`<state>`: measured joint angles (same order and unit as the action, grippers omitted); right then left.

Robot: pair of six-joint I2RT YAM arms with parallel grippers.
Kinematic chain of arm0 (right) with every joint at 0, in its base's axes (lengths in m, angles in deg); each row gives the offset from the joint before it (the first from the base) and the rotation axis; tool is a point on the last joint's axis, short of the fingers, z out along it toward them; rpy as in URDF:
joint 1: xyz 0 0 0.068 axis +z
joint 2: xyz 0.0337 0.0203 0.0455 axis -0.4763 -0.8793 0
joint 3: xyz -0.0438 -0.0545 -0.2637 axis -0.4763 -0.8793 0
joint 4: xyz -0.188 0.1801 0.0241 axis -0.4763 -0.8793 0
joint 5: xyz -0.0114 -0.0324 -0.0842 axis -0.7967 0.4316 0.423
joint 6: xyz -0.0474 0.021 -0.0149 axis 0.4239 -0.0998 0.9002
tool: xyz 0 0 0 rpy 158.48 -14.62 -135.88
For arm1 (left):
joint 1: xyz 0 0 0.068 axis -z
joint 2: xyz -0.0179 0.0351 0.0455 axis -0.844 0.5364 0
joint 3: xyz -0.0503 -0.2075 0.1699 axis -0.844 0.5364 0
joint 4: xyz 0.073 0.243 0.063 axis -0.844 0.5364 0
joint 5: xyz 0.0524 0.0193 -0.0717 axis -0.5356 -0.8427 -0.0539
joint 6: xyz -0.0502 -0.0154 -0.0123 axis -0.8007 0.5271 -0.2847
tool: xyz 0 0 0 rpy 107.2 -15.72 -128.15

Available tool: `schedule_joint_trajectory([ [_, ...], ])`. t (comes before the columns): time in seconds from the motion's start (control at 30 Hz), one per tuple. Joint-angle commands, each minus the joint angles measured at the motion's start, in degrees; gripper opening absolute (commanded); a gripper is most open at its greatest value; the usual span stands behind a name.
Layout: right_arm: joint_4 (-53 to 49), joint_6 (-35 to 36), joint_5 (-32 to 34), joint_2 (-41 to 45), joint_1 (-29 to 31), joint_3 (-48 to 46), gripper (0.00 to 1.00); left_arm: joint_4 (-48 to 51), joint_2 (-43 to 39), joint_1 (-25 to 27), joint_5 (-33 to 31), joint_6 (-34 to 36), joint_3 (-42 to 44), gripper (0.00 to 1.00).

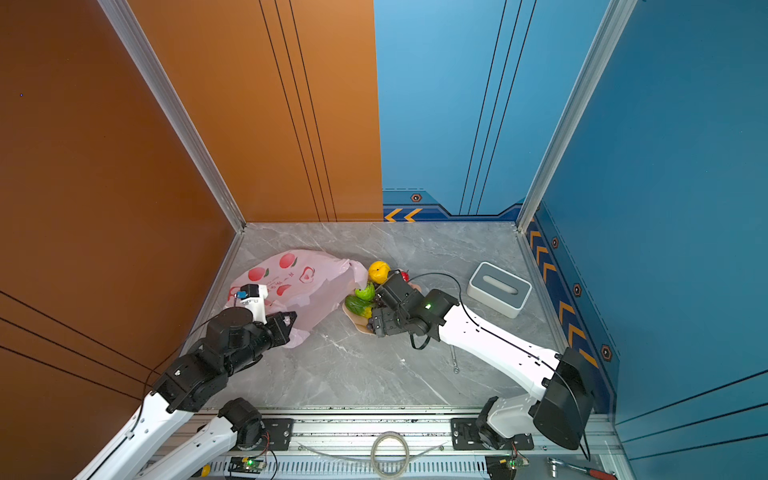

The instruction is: Place the fruits into the plastic bag

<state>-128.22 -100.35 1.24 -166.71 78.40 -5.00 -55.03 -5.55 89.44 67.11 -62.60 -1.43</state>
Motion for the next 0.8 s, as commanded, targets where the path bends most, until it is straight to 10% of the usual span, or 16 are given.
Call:
schedule_joint_trajectory([
  [0.0, 3.2, -1.53, 0.61, -1.43, 0.46, -0.61, 1.0, 1.0, -0.18, -0.26, 1.05, 1.02, -0.54, 0.0],
  [0.77, 5.84, 0.54, 0.11, -15.08, 0.32, 5.58, 0.92, 1.45, -1.44, 2.83, -0.18, 0.95, 0.42, 0.0],
])
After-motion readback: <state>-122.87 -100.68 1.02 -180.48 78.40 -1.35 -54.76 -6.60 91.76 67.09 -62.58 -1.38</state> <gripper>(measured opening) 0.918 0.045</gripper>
